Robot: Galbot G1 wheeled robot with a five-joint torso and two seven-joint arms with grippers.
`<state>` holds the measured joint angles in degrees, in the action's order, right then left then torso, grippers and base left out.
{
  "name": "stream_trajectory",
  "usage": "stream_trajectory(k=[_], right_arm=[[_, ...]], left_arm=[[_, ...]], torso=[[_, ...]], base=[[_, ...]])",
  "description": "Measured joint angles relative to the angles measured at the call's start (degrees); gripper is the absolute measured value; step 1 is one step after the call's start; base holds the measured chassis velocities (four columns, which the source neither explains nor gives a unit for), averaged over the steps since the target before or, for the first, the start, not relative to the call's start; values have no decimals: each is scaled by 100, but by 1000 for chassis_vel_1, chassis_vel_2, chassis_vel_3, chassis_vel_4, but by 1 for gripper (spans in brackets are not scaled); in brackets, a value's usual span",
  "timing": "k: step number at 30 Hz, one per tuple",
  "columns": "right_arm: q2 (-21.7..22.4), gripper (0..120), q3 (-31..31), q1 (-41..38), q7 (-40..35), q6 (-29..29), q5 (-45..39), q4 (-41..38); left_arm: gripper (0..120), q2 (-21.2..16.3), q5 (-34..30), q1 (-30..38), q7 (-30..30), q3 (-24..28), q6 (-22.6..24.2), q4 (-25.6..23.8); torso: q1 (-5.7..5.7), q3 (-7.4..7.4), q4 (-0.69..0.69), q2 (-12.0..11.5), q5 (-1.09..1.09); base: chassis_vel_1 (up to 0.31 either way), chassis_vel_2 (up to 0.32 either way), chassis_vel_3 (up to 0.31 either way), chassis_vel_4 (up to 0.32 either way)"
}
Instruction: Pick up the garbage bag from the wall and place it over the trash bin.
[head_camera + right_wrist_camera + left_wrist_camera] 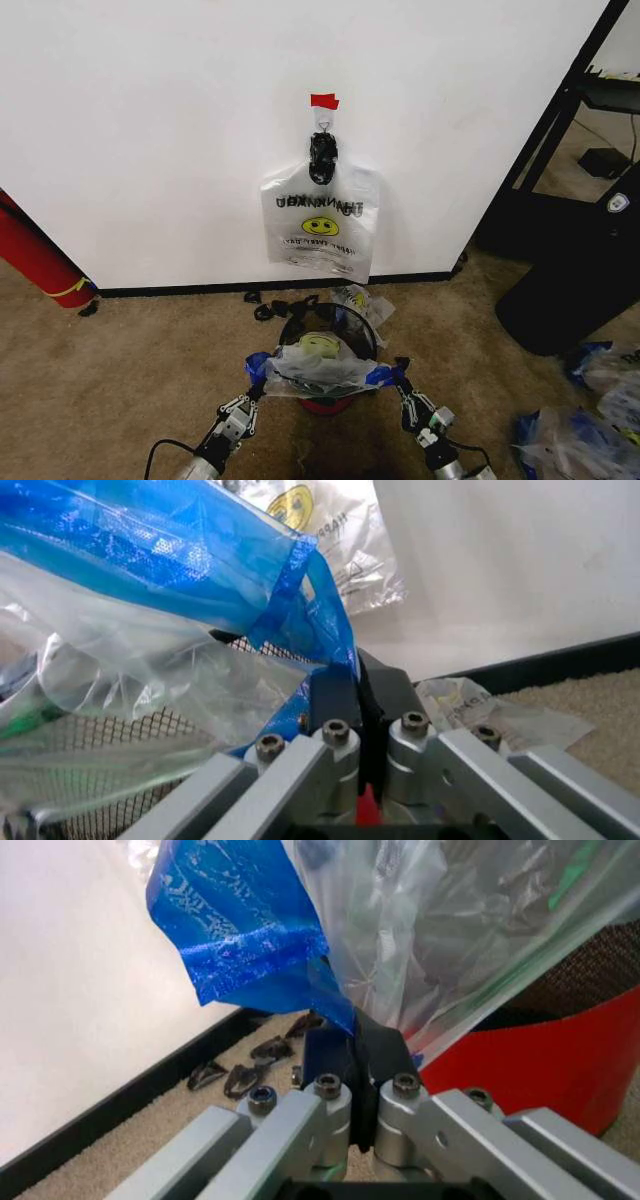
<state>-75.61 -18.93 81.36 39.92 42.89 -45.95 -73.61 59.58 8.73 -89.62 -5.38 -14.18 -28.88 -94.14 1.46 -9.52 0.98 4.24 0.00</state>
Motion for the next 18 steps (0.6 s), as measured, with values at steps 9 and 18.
stream_trajectory(k=[9, 18], right_arm=[[129, 8, -68, 192, 120, -200, 65, -357], [576, 43, -630, 535, 428, -48, 521, -841]], left_arm=[[18, -121, -2, -238, 62, -77, -75, -325], [52, -510, 76, -596, 1153, -764, -529, -914]], torso=[[0, 0, 1, 0, 0], [0, 0, 1, 0, 0]], base=[[0, 0, 0, 0], [0, 0, 0, 0]])
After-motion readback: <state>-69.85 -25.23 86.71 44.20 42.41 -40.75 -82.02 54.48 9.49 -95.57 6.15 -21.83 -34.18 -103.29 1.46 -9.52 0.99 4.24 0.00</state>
